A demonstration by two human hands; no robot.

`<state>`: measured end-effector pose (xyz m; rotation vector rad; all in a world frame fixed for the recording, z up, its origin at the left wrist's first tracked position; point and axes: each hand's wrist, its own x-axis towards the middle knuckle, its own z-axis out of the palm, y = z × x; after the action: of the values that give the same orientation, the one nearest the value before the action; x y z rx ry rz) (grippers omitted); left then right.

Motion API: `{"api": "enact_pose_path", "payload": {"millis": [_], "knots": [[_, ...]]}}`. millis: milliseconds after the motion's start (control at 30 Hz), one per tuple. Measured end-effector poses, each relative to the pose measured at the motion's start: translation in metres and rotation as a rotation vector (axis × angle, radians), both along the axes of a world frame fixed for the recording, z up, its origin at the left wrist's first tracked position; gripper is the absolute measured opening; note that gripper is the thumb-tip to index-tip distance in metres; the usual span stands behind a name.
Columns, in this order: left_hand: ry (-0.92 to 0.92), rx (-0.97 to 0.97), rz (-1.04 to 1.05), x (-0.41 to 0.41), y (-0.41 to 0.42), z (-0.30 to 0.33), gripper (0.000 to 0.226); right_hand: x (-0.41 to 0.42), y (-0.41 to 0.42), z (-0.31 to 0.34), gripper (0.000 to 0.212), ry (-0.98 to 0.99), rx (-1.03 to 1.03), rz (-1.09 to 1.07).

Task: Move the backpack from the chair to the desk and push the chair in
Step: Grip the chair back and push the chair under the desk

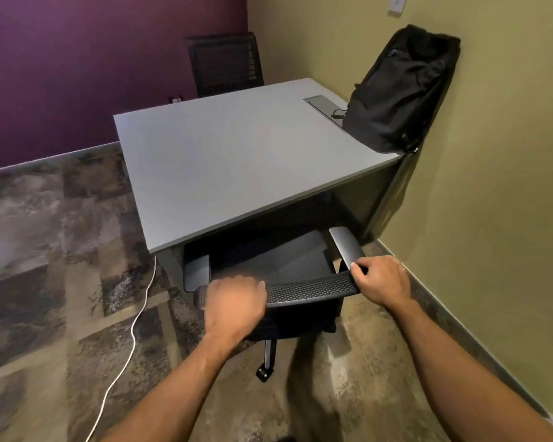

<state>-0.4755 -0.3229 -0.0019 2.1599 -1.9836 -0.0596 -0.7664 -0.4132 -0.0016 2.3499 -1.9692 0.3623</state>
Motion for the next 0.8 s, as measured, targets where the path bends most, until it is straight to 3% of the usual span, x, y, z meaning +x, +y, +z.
{"api": "enact_pose_path", "payload": {"millis": [133, 800], "knots": [[-0.008, -0.022, 0.056, -0.020, -0.021, 0.000, 0.046, -0.015, -0.035, 0.001, 0.040, -0.019, 0.002, 0.053], [-0.049, -0.027, 0.214, -0.071, -0.133, -0.003, 0.041, -0.047, -0.184, -0.001, 0.050, -0.020, 0.020, 0.201]]}}
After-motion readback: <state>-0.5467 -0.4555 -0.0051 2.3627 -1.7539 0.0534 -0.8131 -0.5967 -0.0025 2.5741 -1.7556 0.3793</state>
